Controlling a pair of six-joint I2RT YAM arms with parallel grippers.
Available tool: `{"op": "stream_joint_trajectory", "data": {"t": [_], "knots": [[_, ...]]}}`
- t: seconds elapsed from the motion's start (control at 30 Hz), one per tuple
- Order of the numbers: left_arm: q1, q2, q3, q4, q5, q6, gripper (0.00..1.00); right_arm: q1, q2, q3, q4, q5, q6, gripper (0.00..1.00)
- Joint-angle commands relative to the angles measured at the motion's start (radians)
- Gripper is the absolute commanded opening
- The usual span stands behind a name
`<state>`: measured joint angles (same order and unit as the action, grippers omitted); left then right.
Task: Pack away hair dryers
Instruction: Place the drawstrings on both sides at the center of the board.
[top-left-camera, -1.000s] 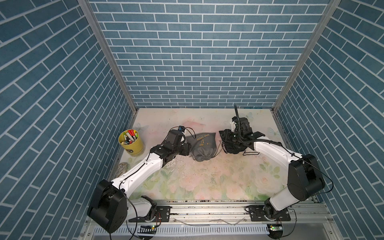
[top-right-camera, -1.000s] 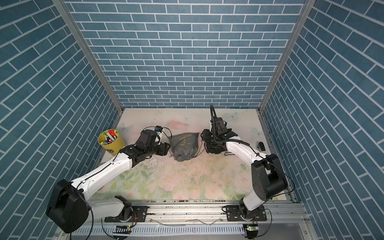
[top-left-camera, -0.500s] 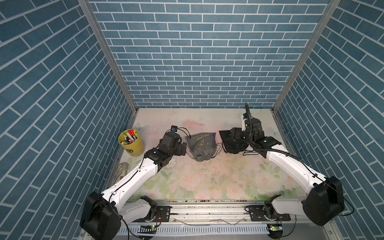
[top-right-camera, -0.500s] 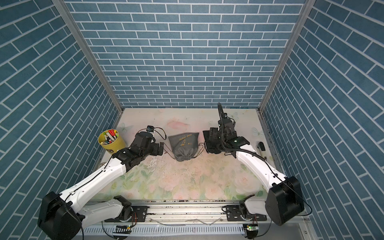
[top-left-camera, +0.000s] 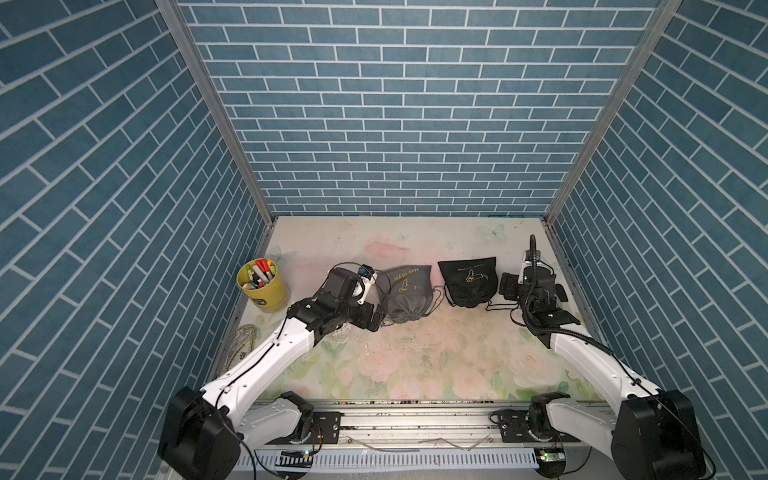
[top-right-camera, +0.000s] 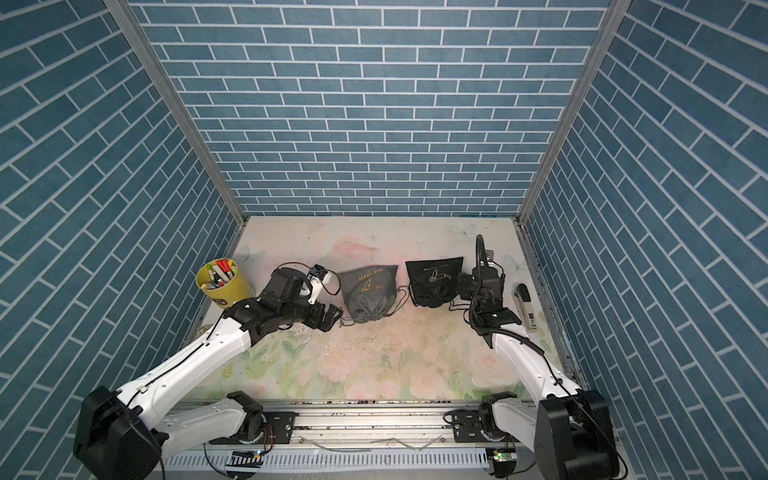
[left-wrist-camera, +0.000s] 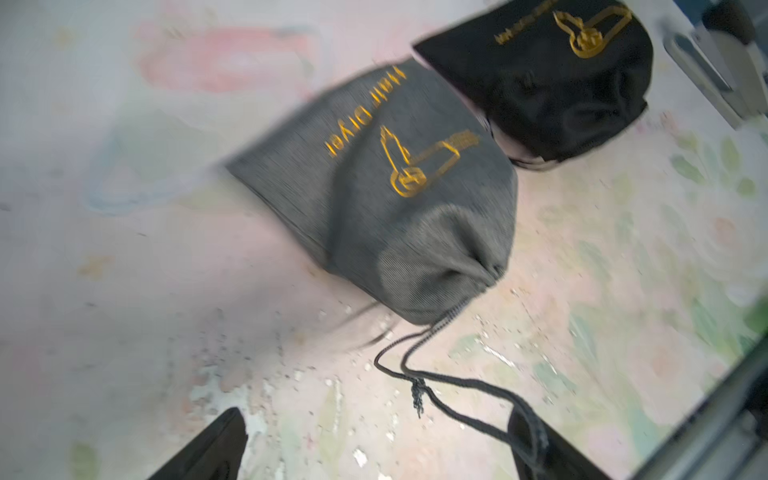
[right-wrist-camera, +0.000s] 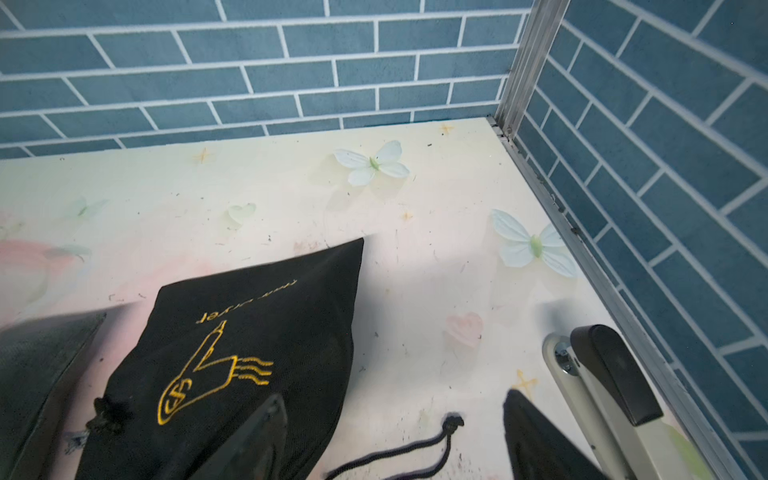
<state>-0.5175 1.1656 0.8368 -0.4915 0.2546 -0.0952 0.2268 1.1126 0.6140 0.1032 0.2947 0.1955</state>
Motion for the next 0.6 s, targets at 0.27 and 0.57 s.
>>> {"op": "stream_joint_trajectory", "data": {"t": [0.27, 0.57], "knots": [[-0.002, 0.046, 0.023, -0.016, 0.289, -0.114, 0.92, -0.018, 0.085, 0.081, 0.054, -0.36, 0.162, 0.75], [0.053, -0.139, -0.011, 0.17, 0.291, -0.264, 0.97, 0.261, 0.153, 0.197, 0.004, -0.344, 0.089, 0.72]]}}
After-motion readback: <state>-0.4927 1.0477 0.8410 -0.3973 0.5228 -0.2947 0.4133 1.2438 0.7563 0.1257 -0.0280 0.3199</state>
